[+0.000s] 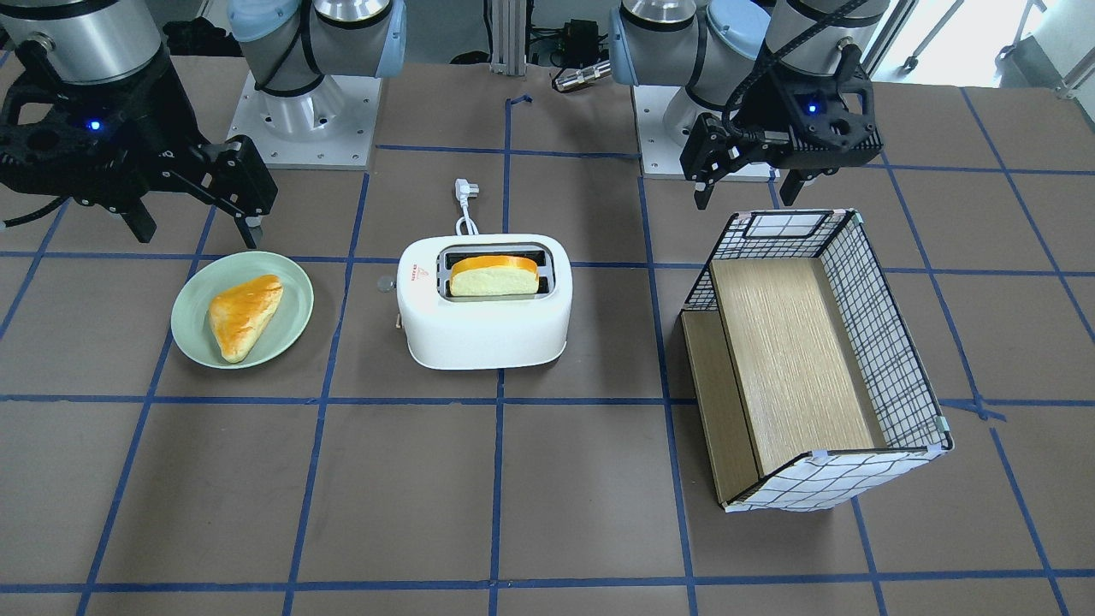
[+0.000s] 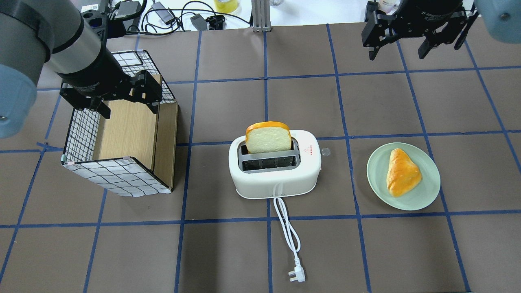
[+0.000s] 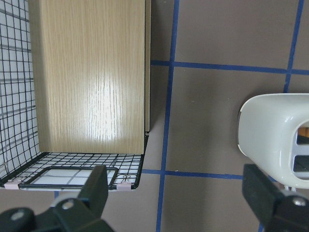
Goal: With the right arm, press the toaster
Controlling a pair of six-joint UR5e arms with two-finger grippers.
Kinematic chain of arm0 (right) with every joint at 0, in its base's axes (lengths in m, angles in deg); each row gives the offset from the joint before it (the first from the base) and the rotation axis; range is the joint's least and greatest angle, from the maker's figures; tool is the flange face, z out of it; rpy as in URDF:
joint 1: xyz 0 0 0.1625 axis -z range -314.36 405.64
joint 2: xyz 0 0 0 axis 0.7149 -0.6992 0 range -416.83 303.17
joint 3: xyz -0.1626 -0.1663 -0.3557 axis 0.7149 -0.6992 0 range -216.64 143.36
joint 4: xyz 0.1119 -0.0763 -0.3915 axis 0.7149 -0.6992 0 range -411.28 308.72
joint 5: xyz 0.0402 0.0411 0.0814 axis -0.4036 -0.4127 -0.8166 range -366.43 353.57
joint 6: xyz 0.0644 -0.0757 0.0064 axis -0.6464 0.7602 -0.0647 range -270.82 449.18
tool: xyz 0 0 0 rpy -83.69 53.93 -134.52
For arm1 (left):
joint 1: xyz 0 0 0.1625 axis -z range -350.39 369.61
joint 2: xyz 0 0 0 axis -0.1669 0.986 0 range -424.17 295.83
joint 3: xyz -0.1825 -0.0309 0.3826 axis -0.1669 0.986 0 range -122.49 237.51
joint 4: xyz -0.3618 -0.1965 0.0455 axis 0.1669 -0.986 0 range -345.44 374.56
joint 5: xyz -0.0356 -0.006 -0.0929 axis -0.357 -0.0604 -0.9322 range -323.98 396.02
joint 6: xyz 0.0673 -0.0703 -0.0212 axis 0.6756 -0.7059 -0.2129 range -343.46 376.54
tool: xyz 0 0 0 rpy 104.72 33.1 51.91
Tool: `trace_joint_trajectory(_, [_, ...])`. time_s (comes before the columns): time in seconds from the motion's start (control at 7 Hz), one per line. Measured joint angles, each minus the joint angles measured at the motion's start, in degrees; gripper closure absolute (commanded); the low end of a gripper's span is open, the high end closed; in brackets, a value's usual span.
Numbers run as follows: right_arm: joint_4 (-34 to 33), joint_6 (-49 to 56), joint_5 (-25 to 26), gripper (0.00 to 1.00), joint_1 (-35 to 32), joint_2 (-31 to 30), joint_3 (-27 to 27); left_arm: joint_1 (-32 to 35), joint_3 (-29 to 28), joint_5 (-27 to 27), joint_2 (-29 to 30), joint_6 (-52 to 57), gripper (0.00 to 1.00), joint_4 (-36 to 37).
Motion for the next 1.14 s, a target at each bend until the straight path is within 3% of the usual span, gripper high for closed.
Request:
trace_joint_trajectory(0.29, [0.0,0.0,0.0,0.00,0.0,0.0,0.0,0.0,0.0,0.0,0.0,0.0,0.00,0.0])
trace_joint_trajectory(0.43, [0.0,-0.1,-0.1,0.17,0.0,0.0,0.0,0.0,0.0,0.0,0.0,0.0,0.00,0.0])
trace_joint_trajectory(0.57, [0.2,0.0,-0.2,0.50,0.0,0.1,0.1,0.0,0.0,0.0,0.0,0.0,0.00,0.0])
trace_joint_trajectory(0.71, [0.6,-0.1,-1.8,0.97,0.1,0.1,0.2,0.0,0.0,0.0,0.0,0.0,0.00,0.0])
trace_joint_trajectory(1.14, [6.3,0.6,-13.5,1.00,1.4,0.4,1.6,0.0,0.0,0.0,0.0,0.0,0.00,0.0])
